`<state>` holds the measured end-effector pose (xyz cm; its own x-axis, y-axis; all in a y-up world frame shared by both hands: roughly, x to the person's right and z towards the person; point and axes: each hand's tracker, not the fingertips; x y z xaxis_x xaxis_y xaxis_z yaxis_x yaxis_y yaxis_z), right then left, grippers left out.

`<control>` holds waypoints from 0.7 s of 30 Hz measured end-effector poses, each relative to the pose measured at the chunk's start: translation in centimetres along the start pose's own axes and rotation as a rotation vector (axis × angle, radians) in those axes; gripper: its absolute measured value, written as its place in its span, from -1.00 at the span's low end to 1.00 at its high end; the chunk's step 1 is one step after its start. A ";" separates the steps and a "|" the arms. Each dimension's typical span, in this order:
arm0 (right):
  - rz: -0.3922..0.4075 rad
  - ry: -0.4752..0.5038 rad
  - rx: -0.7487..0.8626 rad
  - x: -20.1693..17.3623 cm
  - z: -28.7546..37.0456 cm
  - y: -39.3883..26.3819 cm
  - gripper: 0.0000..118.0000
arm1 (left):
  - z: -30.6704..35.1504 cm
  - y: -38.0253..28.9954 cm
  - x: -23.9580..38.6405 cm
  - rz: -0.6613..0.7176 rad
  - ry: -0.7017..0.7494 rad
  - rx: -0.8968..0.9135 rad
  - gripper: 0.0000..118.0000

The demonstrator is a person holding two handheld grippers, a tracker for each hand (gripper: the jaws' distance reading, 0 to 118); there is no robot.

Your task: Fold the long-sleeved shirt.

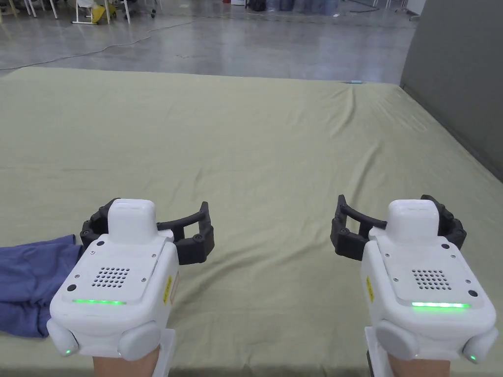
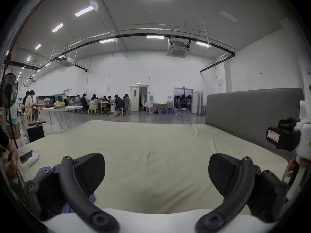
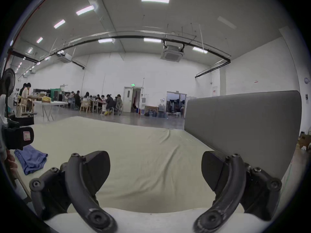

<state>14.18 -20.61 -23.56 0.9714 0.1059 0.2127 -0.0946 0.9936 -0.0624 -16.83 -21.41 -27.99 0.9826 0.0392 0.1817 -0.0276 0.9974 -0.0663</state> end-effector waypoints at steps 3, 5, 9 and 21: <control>-0.026 0.017 -0.014 0.0 0.1 0.0 0.85 | 0.2 0.1 0.2 0.000 -0.003 -0.013 0.99; -0.061 0.029 0.001 0.0 0.1 -0.2 0.86 | 0.5 0.5 0.2 0.022 -0.021 -0.018 0.99; -0.036 0.031 -0.013 0.0 0.1 0.0 0.85 | 0.3 0.4 0.1 0.028 0.002 -0.025 0.99; -0.030 0.033 -0.024 -0.1 0.4 0.2 0.86 | 0.3 0.3 -0.1 0.010 0.009 -0.029 0.99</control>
<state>13.96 -20.44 -23.20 0.9803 0.0742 0.1830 -0.0603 0.9949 -0.0804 -16.95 -21.09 -27.68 0.9840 0.0484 0.1717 -0.0322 0.9949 -0.0960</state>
